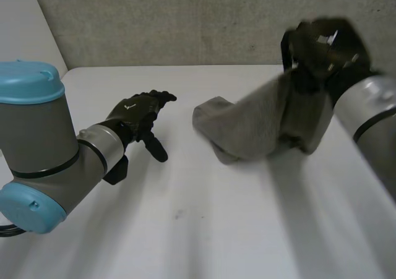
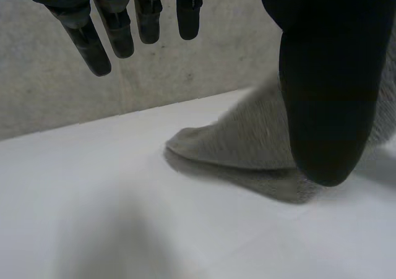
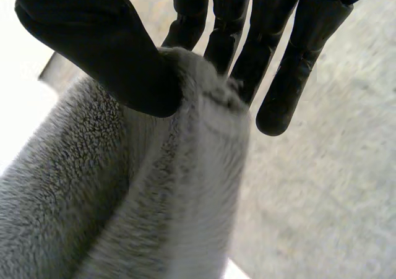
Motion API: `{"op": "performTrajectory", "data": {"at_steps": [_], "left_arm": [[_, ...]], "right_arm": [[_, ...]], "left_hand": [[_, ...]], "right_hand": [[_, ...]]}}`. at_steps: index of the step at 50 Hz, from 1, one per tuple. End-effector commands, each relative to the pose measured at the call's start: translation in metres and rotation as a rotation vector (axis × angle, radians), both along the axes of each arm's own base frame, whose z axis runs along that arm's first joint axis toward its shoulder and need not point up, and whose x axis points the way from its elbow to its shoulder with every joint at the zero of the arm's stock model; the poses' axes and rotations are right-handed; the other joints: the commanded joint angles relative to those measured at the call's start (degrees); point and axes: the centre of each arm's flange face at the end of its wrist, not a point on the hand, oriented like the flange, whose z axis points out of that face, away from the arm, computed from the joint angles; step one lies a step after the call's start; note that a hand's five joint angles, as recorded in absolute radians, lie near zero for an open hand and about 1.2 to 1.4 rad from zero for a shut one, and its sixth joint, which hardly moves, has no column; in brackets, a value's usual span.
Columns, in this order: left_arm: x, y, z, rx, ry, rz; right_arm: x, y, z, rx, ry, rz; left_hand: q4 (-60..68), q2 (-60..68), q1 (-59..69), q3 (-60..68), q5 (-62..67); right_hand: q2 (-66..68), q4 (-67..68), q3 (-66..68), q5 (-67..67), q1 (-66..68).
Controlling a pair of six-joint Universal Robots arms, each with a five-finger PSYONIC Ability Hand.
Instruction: Fold the towel.
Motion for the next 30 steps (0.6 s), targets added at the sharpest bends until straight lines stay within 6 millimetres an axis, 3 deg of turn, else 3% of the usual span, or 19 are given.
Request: {"op": "performTrajectory", "data": {"at_steps": [1,2,4,10,23,30], "left_arm": [[-0.008,-0.006,-0.008,0.07,0.153,0.005],[-0.008,-0.006,-0.008,0.07,0.154,0.005],[-0.012,-0.007,-0.009,0.065,0.179,0.001],[-0.028,-0.017,-0.02,0.021,0.23,-0.025],[-0.066,-0.037,-0.038,-0.082,0.265,-0.102],[-0.1,-0.041,-0.06,-0.108,0.232,-0.316]], "right_arm": [[-0.006,0.019,0.055,-0.051,-0.064,0.019],[-0.006,0.019,0.055,-0.051,-0.064,0.019],[-0.01,0.031,0.075,-0.104,-0.091,0.023],[-0.013,0.048,0.087,-0.132,-0.097,0.051],[-0.021,0.08,0.08,-0.081,-0.061,0.122],[-0.026,0.09,0.075,-0.073,-0.056,0.13]], "left_hand": [[2.13,2.12,2.34,2.22,0.96],[2.13,2.12,2.34,2.22,0.96],[2.13,2.12,2.34,2.22,0.96],[2.13,2.12,2.34,2.22,0.96],[2.64,2.63,2.85,2.72,1.47],[5.81,5.8,6.02,5.9,4.64]], "right_hand": [[10.46,10.31,10.48,10.74,0.31],[10.46,10.31,10.48,10.74,0.31],[10.46,10.31,10.48,10.74,0.31],[10.46,10.31,10.48,10.74,0.31],[10.46,10.31,10.48,10.74,0.31],[10.46,10.31,10.48,10.74,0.31]]}}
